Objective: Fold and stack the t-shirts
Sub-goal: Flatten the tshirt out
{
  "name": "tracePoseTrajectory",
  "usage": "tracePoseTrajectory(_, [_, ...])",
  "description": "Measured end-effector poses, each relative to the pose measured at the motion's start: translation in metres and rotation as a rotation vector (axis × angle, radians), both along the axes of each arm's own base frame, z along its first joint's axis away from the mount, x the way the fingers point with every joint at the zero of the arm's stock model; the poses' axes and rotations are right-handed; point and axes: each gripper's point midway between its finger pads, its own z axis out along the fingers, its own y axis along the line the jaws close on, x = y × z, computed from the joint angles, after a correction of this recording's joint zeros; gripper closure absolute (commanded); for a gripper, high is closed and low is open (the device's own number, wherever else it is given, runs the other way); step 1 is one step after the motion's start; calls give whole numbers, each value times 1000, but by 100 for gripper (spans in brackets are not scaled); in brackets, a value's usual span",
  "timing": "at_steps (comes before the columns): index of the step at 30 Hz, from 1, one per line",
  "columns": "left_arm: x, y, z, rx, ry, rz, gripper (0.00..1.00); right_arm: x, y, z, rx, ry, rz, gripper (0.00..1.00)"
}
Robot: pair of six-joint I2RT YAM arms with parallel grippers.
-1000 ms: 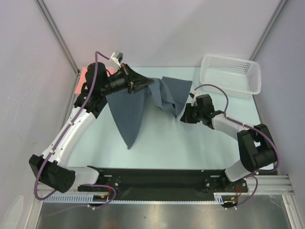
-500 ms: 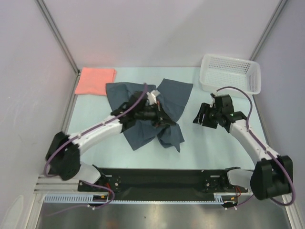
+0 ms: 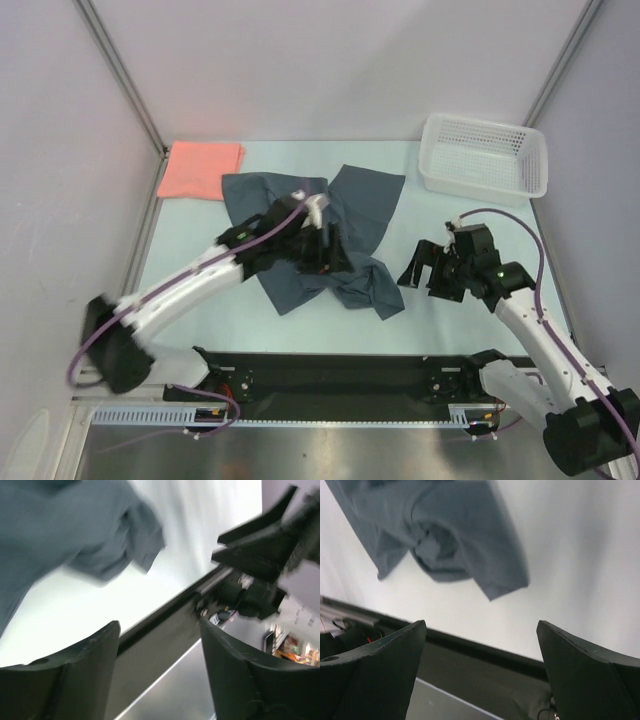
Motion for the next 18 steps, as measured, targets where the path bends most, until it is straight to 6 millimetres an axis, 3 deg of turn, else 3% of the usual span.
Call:
tracePoseTrajectory(1, [-9,17,8,-14,-37,20,37,-9,6,-4,5,12,24,0])
tracePoseTrajectory(2, [-22,36,13,-22,-55,38,50,-17,11,-8,10,25,37,0])
tracePoseTrajectory(5, [-43,88,3,-55,-52,164,54,-37,19,-25,30,78,31,0])
tracePoseTrajectory(7, [-48,112,-24,-47,5,270,50,-44,19,-34,48,107,-7,1])
tracePoseTrajectory(9, [-52,133,-60,-5,88,379,49,-46,19,-37,63,123,-37,8])
tracePoseTrajectory(10, [-55,142,-80,26,139,434,49,-45,19,-36,71,127,-51,23])
tracePoseTrajectory(13, [-58,155,-107,71,230,534,52,-40,21,-37,88,143,-80,37])
tracePoseTrajectory(14, [-56,156,-111,79,253,561,56,-39,21,-39,89,153,-85,37])
tracePoseTrajectory(16, [-49,157,-118,98,296,621,56,-37,22,-42,87,170,-93,36])
tracePoseTrajectory(18, [-43,160,-129,128,339,677,47,-35,21,-43,88,171,-100,34])
